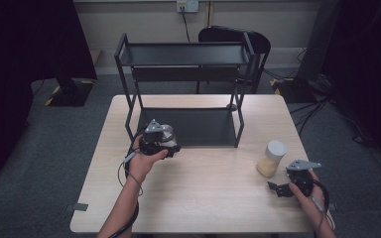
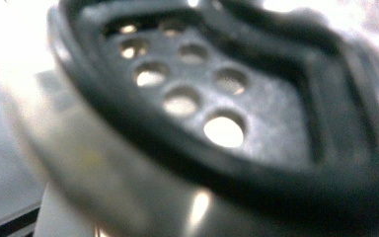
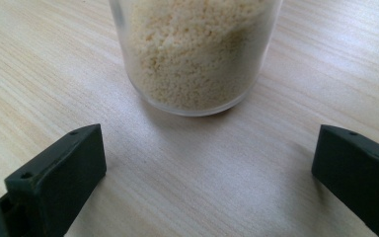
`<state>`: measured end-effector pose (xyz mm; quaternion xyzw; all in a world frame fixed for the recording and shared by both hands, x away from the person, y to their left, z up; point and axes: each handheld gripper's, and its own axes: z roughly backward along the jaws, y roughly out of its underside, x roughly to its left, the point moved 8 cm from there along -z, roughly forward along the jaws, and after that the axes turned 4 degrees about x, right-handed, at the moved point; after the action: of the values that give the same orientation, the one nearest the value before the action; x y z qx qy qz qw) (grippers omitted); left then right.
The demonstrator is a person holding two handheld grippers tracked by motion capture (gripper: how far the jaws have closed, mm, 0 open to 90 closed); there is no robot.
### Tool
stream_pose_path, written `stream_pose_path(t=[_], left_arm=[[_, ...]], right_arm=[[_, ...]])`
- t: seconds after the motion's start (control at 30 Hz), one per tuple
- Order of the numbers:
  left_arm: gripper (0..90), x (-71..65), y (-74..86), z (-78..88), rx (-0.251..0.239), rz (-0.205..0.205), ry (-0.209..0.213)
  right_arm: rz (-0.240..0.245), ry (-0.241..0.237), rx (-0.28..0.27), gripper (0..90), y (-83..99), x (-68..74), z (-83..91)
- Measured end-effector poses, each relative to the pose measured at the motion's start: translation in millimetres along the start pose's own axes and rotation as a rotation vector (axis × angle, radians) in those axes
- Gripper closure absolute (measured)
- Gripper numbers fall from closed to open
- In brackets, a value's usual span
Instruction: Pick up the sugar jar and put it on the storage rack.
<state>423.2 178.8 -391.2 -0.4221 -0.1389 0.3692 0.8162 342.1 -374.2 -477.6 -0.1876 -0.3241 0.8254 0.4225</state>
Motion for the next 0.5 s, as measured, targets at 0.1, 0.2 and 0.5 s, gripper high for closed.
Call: stream_pose_path(t=[0.1, 0.2, 0.5], left_arm=[[29.6, 2.7, -7.0, 1.7, -0.001, -0.004, -0.013], [29.6, 5.0, -13.9, 2.9, 0.0, -0.006, -0.019], [29.6, 12.8, -30.5, 6.3, -0.005, 0.009, -0.03]], right_arm=[[0.0, 0.0, 0.0, 0.0, 0.0, 0.0, 0.0], [0.0, 0.0, 0.0, 0.0, 0.0, 0.0, 0.0], [0.0, 0.0, 0.0, 0.0, 0.0, 0.0, 0.0]])
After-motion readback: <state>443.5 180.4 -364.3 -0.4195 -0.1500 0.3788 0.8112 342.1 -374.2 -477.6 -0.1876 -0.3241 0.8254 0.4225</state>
